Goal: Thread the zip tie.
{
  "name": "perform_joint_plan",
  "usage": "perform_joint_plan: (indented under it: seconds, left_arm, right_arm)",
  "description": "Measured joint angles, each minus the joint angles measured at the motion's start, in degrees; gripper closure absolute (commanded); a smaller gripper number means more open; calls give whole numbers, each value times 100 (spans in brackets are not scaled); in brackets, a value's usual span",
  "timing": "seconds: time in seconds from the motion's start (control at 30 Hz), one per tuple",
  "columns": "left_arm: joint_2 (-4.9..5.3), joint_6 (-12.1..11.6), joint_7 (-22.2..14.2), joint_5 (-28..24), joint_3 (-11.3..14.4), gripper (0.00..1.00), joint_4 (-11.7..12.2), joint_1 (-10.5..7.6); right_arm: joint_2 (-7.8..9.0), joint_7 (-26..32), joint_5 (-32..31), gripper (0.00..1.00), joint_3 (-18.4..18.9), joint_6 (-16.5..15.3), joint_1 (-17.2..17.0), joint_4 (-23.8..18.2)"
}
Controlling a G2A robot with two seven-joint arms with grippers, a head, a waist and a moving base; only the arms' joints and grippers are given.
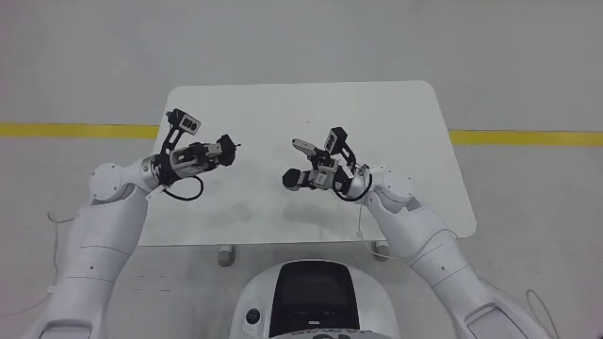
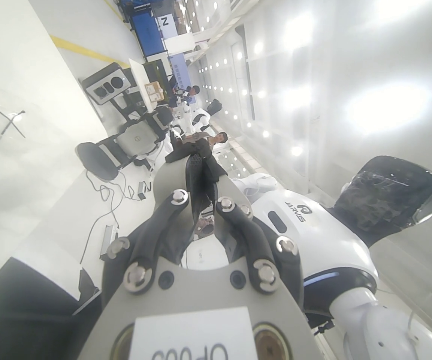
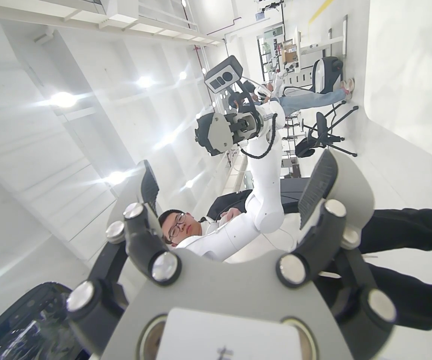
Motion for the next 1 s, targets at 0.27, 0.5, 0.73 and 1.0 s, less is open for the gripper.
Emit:
perform_joint_plan:
  seconds: [0.27,0.5,0.73,1.0]
  left_arm:
    - [9,0,0,-5,-8,100,-12,1]
    - [9,0,0,-5,-7,100,-11,1]
    - [9,0,0,-5,-7,100,-11,1]
    - [9,0,0,-5,-7,100,-11,1]
  right_arm:
    - [85,-674,-751,0,142,204,-31,-341]
    - [213,-1656,-1996,0,197,1319,-215,-1070]
    - [236,-1830,-2448,0,136,1671,-198,-1181]
    - [280,-2217,-3476,0,-67,2124,-60,-1239]
